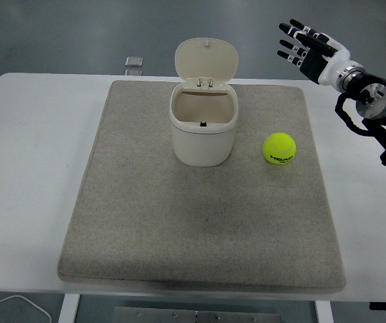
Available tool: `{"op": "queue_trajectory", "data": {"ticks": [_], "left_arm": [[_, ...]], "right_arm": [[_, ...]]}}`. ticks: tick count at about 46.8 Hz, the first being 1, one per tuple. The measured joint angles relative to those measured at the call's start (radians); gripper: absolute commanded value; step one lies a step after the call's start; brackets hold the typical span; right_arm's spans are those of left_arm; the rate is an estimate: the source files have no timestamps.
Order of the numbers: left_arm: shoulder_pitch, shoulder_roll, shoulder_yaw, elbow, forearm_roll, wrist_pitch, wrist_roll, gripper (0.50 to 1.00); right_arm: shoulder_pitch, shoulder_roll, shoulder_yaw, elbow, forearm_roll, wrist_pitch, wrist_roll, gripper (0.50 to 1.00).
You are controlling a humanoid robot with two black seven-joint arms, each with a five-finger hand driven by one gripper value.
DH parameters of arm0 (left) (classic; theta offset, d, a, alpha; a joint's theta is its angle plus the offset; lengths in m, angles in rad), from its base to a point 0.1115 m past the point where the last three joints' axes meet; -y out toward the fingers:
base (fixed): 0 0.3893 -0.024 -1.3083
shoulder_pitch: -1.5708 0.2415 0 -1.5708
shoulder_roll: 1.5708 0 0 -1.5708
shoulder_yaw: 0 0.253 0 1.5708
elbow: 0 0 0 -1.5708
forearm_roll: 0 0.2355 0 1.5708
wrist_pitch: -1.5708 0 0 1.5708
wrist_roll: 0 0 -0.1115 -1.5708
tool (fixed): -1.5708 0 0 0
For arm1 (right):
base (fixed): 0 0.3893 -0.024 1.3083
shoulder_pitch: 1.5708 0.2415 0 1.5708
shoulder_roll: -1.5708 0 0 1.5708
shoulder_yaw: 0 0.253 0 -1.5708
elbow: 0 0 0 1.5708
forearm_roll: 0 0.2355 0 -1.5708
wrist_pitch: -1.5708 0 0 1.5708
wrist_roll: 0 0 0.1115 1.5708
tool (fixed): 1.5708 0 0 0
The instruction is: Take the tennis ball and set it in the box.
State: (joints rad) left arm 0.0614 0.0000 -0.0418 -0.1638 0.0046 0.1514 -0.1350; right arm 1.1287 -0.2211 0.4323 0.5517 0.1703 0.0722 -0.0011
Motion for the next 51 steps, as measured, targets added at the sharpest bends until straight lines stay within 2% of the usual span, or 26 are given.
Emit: {"op": "queue_trajectory", "data": {"ticks": [34,51], "left_arm": [[-0.012,0.0,0.0,0.001,0.0,-0.001,0.0,0.996],[-0.012,0.0,0.0,0.001,0.0,-0.001,0.0,0.996]], "right_arm": [[0.0,-0.008,-0.014,0.002,-0.021,0.003,0.015,0.921],[-0.004,-0.002,-0.022,0.007,-0.109,0.009,0.037,0.921]]}}
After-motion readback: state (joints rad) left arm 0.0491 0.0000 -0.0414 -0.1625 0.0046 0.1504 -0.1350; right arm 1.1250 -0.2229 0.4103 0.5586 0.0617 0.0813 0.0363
